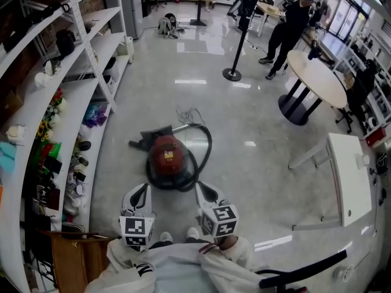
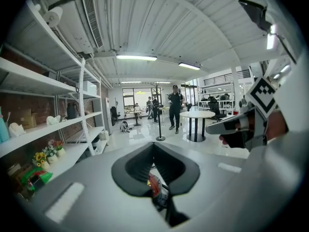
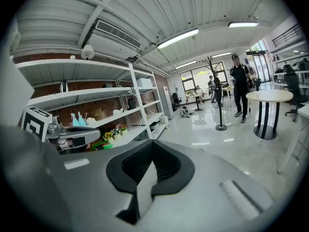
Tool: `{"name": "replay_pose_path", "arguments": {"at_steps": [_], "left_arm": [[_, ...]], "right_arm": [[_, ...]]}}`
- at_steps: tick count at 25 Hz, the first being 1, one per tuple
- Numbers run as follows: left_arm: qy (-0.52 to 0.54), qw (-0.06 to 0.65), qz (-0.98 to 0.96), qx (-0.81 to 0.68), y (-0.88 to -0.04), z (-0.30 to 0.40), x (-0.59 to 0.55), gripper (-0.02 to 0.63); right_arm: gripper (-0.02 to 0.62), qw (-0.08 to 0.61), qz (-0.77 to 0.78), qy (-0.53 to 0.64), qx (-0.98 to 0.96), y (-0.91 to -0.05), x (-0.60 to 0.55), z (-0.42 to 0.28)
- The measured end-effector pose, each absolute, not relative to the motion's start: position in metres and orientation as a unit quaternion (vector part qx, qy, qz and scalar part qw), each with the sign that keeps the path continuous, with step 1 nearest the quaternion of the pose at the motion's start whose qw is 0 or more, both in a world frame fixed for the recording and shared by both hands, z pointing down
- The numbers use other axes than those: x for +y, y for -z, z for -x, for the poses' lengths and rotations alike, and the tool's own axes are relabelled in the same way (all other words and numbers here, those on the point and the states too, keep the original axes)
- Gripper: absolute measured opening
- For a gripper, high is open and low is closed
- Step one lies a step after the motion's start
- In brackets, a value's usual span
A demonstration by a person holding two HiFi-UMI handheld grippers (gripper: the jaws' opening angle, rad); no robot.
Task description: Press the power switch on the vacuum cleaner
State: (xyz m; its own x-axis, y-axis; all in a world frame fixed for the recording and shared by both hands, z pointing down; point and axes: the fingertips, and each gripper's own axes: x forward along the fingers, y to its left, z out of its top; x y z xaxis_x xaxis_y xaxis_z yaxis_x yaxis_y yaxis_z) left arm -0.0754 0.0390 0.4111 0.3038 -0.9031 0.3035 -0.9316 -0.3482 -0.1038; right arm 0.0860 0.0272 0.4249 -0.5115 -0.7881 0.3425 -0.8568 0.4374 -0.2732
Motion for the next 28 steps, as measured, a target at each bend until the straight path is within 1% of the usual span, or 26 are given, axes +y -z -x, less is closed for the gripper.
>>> {"name": "replay_pose_path", "arguments": {"at_steps": [13,28], "left_arm": [[-0.135,0.041,-0.808,-0.573,-0.406,0.102,0.05,0.0],[-0.131,0.046,-0.809,-0.571,-0.406,0.097,0.05,0.0]], "right_arm": [[0.0,0.086,-0.488,-0.183,-0.849,-0.413,0.045,-0.059],[0.0,0.092,-0.488,-0.183,-0.849,-0.414,0.044,-0.063]]}}
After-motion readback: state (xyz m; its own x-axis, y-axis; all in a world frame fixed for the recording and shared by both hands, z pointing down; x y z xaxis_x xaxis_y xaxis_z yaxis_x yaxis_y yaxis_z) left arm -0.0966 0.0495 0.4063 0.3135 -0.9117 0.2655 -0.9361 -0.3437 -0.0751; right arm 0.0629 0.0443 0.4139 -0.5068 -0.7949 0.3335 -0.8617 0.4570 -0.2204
